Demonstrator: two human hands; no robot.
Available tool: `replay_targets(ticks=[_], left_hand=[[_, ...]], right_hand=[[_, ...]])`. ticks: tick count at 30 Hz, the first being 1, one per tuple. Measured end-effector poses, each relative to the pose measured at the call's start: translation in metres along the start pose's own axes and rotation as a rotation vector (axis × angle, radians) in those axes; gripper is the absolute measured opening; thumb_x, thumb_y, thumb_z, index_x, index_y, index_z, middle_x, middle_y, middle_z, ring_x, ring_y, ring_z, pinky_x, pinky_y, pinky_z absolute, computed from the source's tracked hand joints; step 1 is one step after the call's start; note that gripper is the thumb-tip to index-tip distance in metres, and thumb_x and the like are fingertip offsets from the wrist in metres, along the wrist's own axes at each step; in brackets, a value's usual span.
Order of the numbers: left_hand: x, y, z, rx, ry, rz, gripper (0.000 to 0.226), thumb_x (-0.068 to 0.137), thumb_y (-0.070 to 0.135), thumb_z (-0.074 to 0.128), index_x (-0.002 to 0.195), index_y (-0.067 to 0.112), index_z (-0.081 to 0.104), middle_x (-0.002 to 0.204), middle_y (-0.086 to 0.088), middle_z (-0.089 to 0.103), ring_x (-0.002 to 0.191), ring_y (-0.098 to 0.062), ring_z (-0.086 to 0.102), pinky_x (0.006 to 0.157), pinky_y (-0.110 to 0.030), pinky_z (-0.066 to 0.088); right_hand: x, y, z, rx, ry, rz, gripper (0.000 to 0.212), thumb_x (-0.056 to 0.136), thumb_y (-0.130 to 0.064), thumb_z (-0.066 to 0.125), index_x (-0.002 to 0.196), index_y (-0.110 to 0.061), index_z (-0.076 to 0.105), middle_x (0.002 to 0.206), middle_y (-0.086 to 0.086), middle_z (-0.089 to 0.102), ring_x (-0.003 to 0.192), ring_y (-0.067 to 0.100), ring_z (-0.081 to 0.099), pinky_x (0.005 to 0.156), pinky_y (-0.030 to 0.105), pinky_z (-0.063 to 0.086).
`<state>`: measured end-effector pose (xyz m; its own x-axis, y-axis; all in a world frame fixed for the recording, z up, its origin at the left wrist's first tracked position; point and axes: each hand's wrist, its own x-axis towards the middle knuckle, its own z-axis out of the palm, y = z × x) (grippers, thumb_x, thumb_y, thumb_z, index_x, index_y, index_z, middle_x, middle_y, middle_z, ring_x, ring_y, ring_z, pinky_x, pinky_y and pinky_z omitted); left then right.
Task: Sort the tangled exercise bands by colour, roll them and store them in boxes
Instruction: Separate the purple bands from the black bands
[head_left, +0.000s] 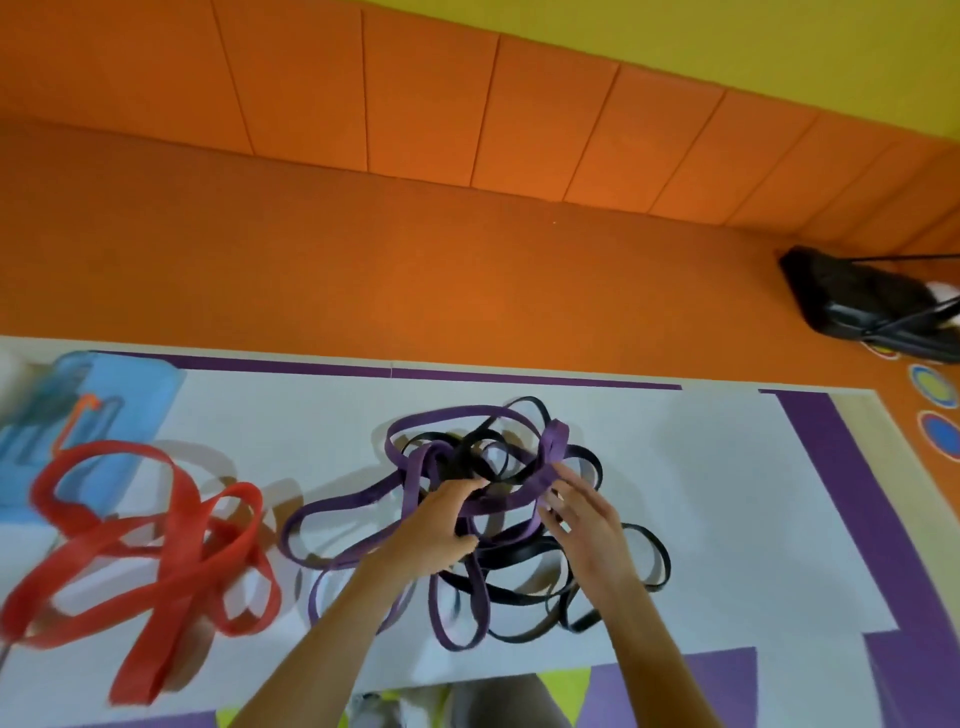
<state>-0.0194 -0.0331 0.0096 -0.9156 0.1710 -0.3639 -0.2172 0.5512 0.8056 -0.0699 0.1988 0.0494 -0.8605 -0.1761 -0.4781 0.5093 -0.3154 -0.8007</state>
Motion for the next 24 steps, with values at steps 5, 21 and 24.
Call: replay_targets(ticks=[5, 21, 24], left_hand=[[0.023, 0.039, 0.024, -0.222, 0.148, 0.050, 0.042, 0.099, 0.032, 0.073, 0.137, 0.023, 0.059, 0.126, 0.006, 0.072, 0.116, -0.009, 0.067, 0.103, -0.037, 0.055], [0.034, 0.074, -0.044, -0.595, 1.088, -0.218, 0.007, 0.091, 0.036, 0.078, 0.093, 0.041, 0.073, 0.093, 0.007, 0.076, 0.090, -0.012, 0.073, 0.080, -0.025, 0.058], [0.023, 0.073, -0.042, -0.508, 1.162, -0.259, 0.007, 0.093, 0.033, 0.077, 0.096, 0.031, 0.071, 0.096, -0.002, 0.075, 0.095, -0.028, 0.072, 0.086, -0.042, 0.057]], right_hand=[[0.008, 0.002, 0.003, -0.033, -0.176, 0.133, 0.046, 0.095, -0.023, 0.064, 0.139, -0.011, 0.064, 0.128, 0.018, 0.068, 0.122, 0.039, 0.065, 0.103, 0.047, 0.055], [0.144, 0.016, -0.098, -0.943, 0.110, 0.144, 0.036, 0.095, -0.026, 0.072, 0.126, -0.010, 0.065, 0.116, 0.013, 0.069, 0.097, 0.029, 0.065, 0.083, 0.040, 0.053], [0.158, 0.026, -0.077, -1.087, -0.006, 0.098, 0.039, 0.088, -0.031, 0.077, 0.118, -0.013, 0.060, 0.128, 0.015, 0.052, 0.110, 0.036, 0.057, 0.091, 0.048, 0.054]])
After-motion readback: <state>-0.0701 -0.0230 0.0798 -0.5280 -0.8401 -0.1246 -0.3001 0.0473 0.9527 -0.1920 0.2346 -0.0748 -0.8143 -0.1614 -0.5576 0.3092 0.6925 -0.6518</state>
